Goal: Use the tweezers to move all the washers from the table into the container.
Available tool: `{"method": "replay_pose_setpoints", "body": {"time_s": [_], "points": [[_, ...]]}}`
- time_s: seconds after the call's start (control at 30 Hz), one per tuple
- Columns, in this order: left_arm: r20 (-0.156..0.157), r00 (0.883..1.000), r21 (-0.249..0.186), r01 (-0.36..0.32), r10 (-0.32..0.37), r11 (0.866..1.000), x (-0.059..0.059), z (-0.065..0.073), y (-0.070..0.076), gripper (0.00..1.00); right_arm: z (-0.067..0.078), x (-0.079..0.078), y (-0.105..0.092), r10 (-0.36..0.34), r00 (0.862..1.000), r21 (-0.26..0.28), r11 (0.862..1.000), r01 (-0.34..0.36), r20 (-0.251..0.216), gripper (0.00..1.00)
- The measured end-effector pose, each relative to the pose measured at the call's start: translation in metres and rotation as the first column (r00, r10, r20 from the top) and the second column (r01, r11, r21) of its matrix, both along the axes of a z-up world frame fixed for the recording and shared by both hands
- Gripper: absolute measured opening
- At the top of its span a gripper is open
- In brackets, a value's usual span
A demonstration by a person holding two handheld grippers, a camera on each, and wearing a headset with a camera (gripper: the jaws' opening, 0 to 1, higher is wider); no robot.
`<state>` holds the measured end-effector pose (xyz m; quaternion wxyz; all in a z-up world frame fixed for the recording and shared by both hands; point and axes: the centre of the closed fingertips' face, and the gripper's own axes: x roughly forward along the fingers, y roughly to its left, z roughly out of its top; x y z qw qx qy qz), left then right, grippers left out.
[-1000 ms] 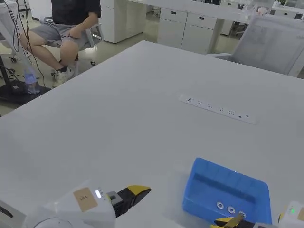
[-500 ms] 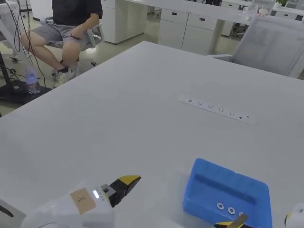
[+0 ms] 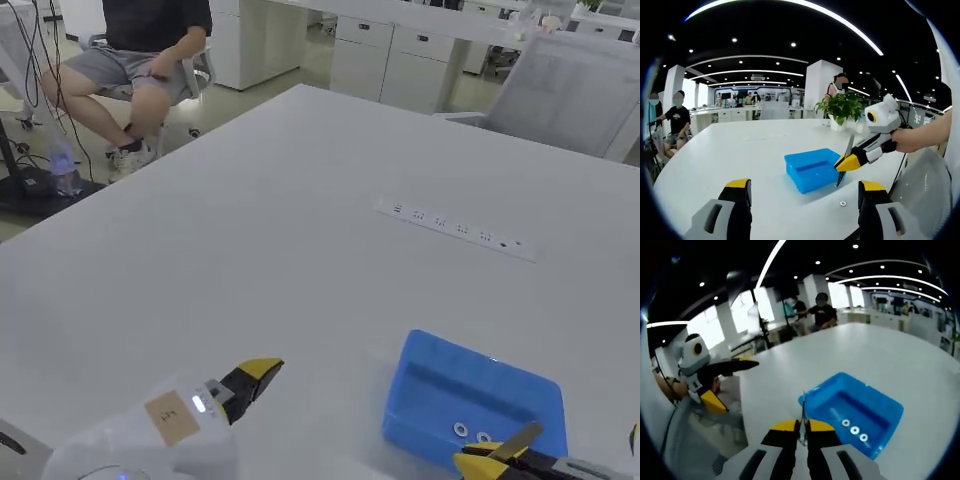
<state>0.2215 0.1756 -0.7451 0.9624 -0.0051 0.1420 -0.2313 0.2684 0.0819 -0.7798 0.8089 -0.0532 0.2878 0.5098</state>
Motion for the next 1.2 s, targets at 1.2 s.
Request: {"method": "replay_pose_setpoints", "body": {"time_s": [1.2], "points": [[-0.016,1.000,0.005,0.002,-0.002,1.000,0.000,-0.004,0.001,0.85,0.005,0.073,0.010,-0.108,0.992,0.029,0.994,0.109,-0.058,0.03]]}}
